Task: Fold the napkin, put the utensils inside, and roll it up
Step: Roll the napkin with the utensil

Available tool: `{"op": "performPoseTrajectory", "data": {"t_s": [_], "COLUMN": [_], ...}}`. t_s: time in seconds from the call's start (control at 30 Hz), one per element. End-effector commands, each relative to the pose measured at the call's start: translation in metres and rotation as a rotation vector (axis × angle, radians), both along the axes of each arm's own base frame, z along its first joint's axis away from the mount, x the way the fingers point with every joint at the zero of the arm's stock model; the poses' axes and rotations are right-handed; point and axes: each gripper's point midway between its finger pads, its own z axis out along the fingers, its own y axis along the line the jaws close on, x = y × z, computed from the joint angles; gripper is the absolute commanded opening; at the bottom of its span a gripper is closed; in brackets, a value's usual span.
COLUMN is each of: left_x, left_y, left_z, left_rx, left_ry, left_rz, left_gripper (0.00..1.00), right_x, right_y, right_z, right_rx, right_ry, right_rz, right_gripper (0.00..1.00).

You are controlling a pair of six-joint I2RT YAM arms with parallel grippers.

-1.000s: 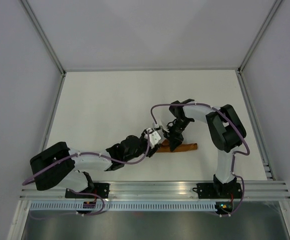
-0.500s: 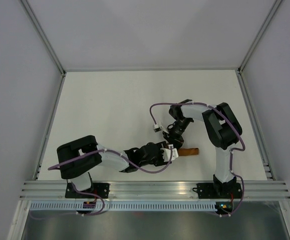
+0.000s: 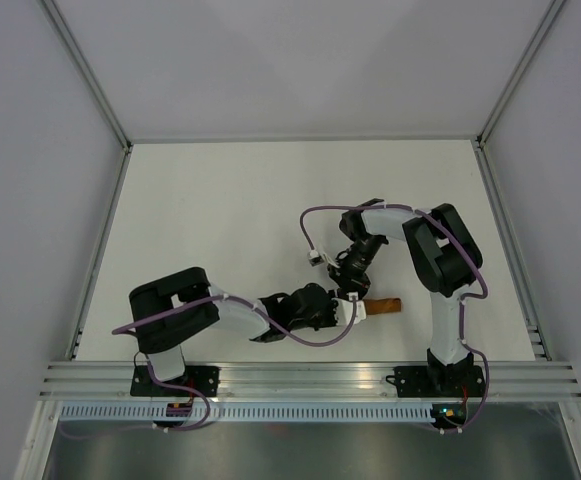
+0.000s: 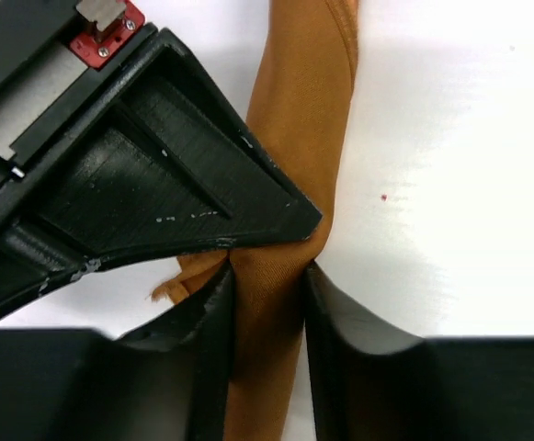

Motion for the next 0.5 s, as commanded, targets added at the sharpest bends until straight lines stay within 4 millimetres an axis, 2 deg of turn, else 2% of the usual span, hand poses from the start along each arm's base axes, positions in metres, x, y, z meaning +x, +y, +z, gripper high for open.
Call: {"op": "performPoseTrajectory", "data": {"t_s": [0.0, 0.03, 0.17, 0.23, 0.4, 0.43, 0.47], "left_x": [-0.009, -0.011, -0.014, -0.015, -0.008, -0.006, -0.006], "left_y": [-0.001, 0.002, 0.009, 0.012, 0.021, 0.023, 0.023], "left_z": [-0.022, -0.027, -0.041, -0.045, -0.05, -0.051, -0.052], "left_rx": [0.072, 0.089, 0.132, 0.138, 0.104, 0.101, 0.099], "left_ry": [0.074, 0.094, 0.18, 0.236, 0.373, 0.385, 0.398], "left_rz": [-0.064, -0.066, -0.063, -0.057, -0.013, -0.008, 0.0], "left_gripper": [0.3, 0.19, 0.02, 0.02, 0.02, 0.02, 0.02], "right_x": [0.026, 0.027, 0.037, 0.044, 0.071, 0.076, 0.083], "right_y": [-0.023, -0.022, -0.018, -0.015, -0.013, -0.014, -0.017], "right_z": [-0.055, -0.055, -0.05, -0.046, -0.015, -0.007, -0.002], "right_rx": [-0.11, -0.112, -0.099, -0.082, -0.028, -0.016, -0.012], "right_ry": [-0.161, -0.164, -0.201, -0.233, -0.317, -0.335, -0.346], "right_rz": [0.113, 0.104, 0.077, 0.055, -0.042, -0.058, -0.083], "right_gripper": [0.1, 0.15, 0.33, 0.42, 0.52, 0.64, 0.96]}}
